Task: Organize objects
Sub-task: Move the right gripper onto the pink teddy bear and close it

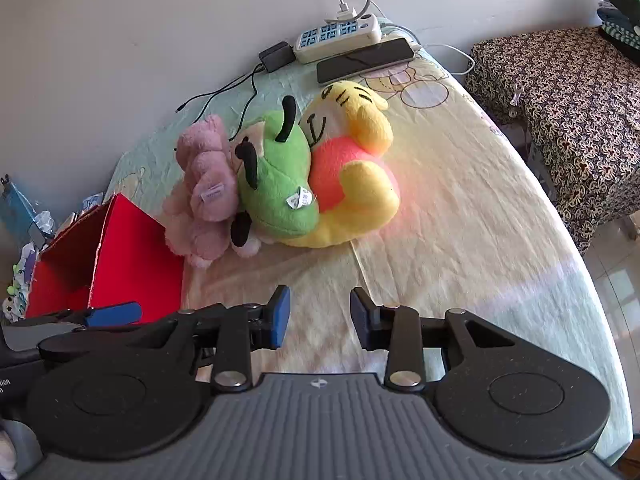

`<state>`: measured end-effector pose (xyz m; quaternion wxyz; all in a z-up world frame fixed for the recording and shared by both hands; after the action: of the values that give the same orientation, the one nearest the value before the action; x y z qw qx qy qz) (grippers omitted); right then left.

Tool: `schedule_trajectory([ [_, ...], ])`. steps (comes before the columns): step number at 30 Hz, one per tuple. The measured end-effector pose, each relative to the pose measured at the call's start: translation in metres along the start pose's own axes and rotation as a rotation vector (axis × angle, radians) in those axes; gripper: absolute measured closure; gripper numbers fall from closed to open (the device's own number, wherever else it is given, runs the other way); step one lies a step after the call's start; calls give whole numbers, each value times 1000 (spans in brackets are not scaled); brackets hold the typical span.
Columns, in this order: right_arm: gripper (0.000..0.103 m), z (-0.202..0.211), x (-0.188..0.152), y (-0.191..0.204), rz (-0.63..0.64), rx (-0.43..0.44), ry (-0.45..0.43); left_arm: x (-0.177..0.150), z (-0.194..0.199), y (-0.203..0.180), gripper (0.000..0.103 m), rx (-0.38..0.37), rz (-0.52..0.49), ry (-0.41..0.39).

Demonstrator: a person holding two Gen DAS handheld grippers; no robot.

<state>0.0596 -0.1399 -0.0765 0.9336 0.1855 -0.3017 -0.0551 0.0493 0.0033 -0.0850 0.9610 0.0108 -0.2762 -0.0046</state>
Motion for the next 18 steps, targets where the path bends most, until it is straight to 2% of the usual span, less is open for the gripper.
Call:
schedule_trajectory([
  [4,67,1,6,1,-9,40,-2,9,3,-2,8,-39,0,-13],
  [9,73,8,34,6,-27,138,-48,39,15,1,8,-110,1,-80],
  [12,73,11,60,16,-52,235,-79,62,19,9,8,-179,54,-109],
  [14,73,11,78,27,-60,312,-90,74,19,12,8,-253,98,-108],
  [15,73,9,86,34,-61,348,-93,75,16,12,8,-266,107,-99],
  [16,73,6,94,41,-53,382,-94,80,15,15,8,-299,138,-129],
  [18,73,-2,106,54,-20,412,-100,83,6,19,8,-311,171,-113],
])
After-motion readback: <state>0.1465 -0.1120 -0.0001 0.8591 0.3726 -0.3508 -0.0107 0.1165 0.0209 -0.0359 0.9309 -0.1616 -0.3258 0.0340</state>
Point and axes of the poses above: each gripper's, at about its wrist camera, not at the fingertips, and z roughly against the way its jaws point, y to its left, x to its top, the point moved 10 cm from there along -z, roughly the way its jaws point, and after that the axes turned 3 degrees about -y, right-handed, at the moved point
